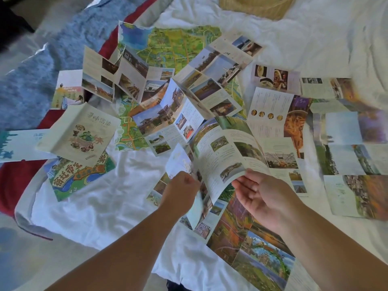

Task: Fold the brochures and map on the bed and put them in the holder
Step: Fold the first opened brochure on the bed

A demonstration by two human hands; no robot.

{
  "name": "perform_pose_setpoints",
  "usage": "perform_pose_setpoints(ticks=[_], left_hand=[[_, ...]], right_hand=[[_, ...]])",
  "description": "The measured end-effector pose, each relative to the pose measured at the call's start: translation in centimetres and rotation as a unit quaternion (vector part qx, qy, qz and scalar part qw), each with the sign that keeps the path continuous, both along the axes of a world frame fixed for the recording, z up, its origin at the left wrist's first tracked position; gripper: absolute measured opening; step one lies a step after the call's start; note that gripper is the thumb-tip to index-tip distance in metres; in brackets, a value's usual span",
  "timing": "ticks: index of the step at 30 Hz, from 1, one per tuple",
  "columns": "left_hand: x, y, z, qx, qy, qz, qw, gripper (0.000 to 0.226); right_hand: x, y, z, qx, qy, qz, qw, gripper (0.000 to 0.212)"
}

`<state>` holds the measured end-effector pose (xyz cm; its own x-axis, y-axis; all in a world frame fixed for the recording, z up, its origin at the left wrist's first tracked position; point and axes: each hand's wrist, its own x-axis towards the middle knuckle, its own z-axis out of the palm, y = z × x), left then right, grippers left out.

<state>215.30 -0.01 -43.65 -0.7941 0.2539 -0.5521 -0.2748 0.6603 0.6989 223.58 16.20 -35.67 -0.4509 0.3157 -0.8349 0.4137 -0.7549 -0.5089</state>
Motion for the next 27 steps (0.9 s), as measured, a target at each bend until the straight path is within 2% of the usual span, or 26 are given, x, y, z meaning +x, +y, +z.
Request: perform_pose_setpoints(ticks=[2, 6, 10, 13, 17, 22, 27], left_hand=[[0.4, -0.2, -0.1, 0.025, -0.017, -0.027, 0.999, 0.014], [1.0, -0.7, -0.7, 0.017, -0.019, -0.068, 0.997, 0.015], [1.6, -1.1, -1.0, -0.004, -0.033, -0.092, 0.995, 0.048], [2.6, -1.5, -1.3, 0.016, -0.042, -0.135, 0.99, 0.078], [3.9, -1.5, -1.6, 0.004, -0.009, -0.178, 0.984, 0.105], [4.4, -1.0, -1.2, -0.017, 0.049, -0.158, 0.986, 0.106], [4.7, -0.7, -0.5, -0.06, 0.094, -0.168, 0.979, 0.086]], right_hand=[[0.1, -0.2, 0.0, -0.004, 0.003, 0.006, 1.0, 0.013], [0.2, -0.4, 0.1, -0.01, 0.003, 0.006, 1.0, 0.012], [0.2, -0.5, 0.2, -0.017, 0.005, -0.002, 1.0, 0.012], [0.1, -0.7, 0.5, -0.022, 0.013, -0.003, 1.0, 0.013], [-0.1, -1.2, 1.0, -0.026, 0.03, -0.005, 0.999, 0.014], [-0.2, -1.6, 1.7, -0.043, 0.047, -0.01, 0.998, 0.014], [-0.1, -1.8, 1.7, -0.038, 0.043, -0.005, 0.998, 0.014]])
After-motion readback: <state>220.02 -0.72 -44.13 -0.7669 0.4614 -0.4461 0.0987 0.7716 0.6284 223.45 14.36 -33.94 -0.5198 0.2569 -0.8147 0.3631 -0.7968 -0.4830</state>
